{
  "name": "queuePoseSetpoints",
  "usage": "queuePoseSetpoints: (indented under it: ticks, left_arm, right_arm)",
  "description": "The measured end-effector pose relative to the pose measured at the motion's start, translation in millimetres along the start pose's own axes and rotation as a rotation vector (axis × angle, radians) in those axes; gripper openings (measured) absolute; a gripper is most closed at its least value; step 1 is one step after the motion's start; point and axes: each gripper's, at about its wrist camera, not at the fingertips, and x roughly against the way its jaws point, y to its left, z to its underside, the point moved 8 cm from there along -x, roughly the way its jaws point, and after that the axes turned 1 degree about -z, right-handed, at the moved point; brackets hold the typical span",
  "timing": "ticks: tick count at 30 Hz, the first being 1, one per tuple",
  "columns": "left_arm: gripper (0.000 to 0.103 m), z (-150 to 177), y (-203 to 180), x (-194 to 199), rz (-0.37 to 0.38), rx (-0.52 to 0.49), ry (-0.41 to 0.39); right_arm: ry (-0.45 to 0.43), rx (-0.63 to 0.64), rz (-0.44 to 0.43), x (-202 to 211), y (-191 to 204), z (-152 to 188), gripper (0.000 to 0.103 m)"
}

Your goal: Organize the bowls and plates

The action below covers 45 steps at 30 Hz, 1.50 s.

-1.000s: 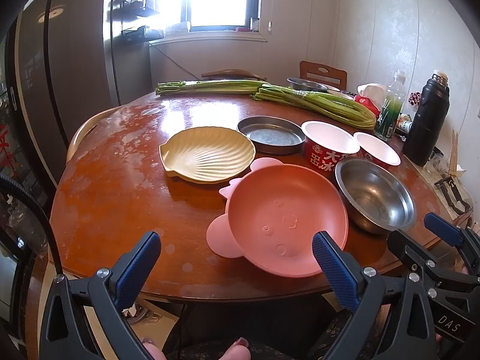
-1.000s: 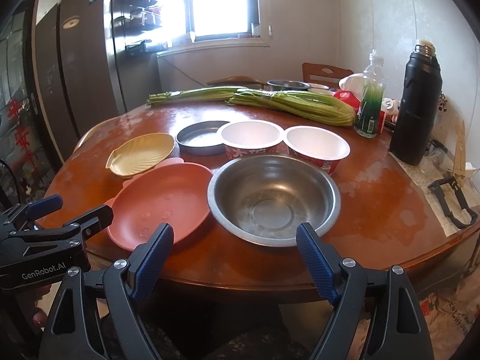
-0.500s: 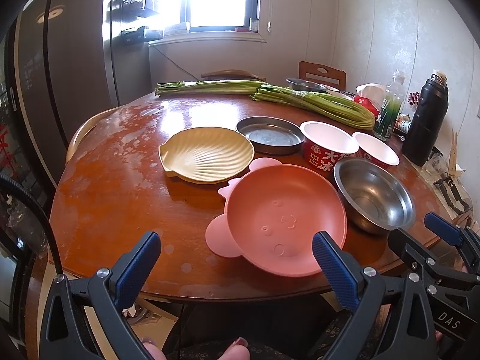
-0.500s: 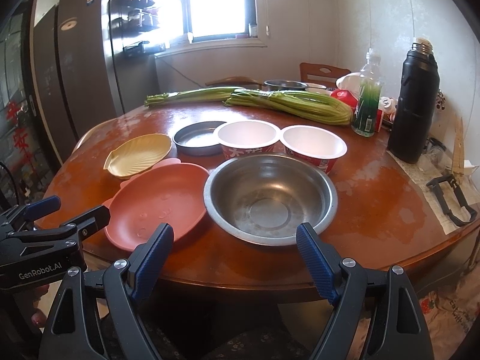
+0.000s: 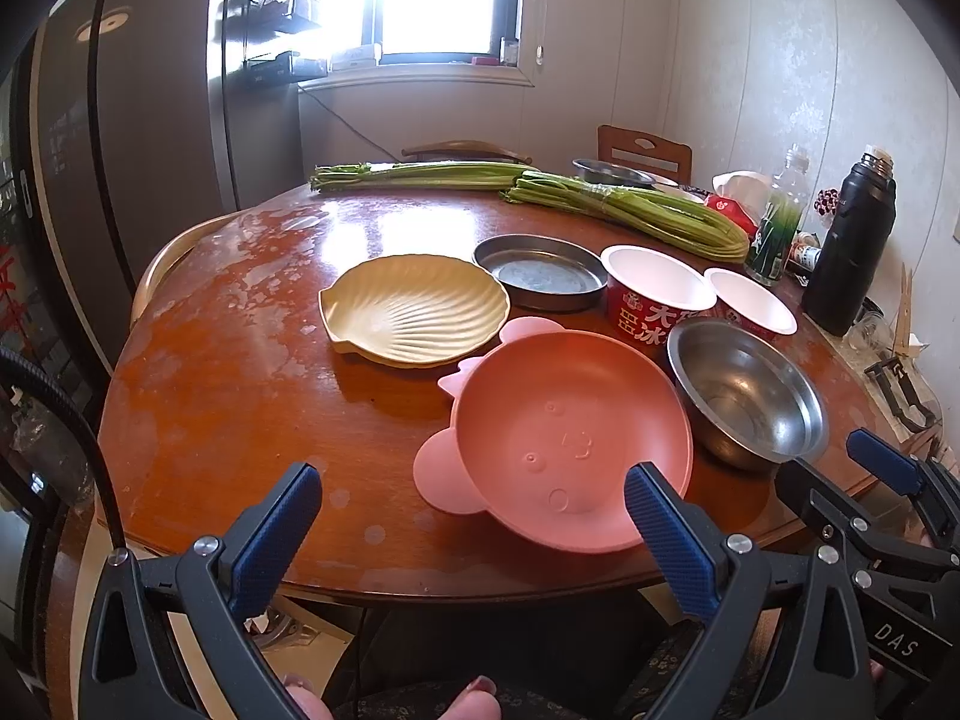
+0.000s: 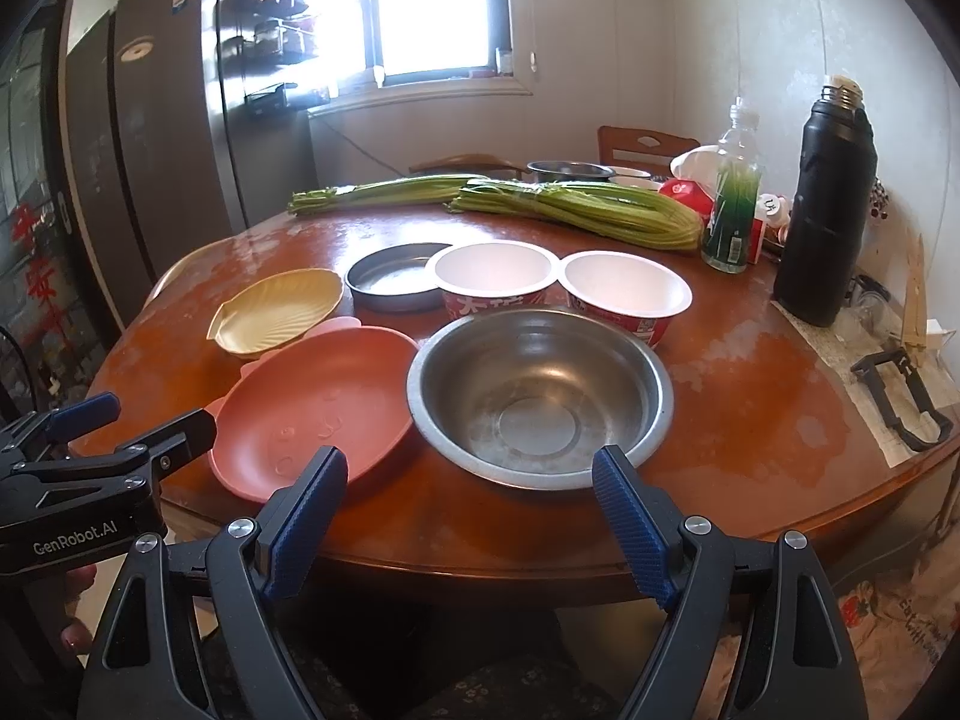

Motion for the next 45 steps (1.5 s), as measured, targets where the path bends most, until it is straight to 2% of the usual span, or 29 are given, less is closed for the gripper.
queuePoseSetpoints:
  ticks: [16, 23, 27, 29, 33, 37, 40, 45]
  left_arm:
    - [0.102, 1, 3, -4, 0.026, 0.013, 0.010]
    - [0.102, -5, 30, -8, 0.015, 0.089, 0.015]
    - [0.102, -14, 57, -11, -0.005, 0.134, 0.015]
    - [0.102, -20, 72, -13, -0.029, 0.153, 0.010]
    - [0.102, -34, 97, -24, -0.020, 0.181, 0.024]
    - [0.102, -60, 115, -39, -0.054, 0.134, 0.023]
    - [0.102, -83, 124, -53, -0.080, 0.086, 0.024]
    - [0.101, -107, 123, -93, -0.086, -0.018, 0.071]
  right_arm:
    - [-0.001, 0.007, 0.003, -4, 5, -4, 0.085]
    - [-0.044, 0.028, -0.023, -6, 16, -33, 0.085]
    - [-0.061, 0.059, -0.095, -13, 38, -60, 0.085]
    - [-0.039, 0.052, -0.148, -22, 48, -71, 0.085]
    - [-0.016, 0.065, -0.176, -41, 69, -89, 0.085]
    - [0.056, 0.048, -0.238, -70, 89, -98, 0.085]
    - [0.090, 0.050, -0.209, -90, 94, -98, 0.085]
    - [0.185, 0.028, -0.189, -122, 101, -94, 0.085]
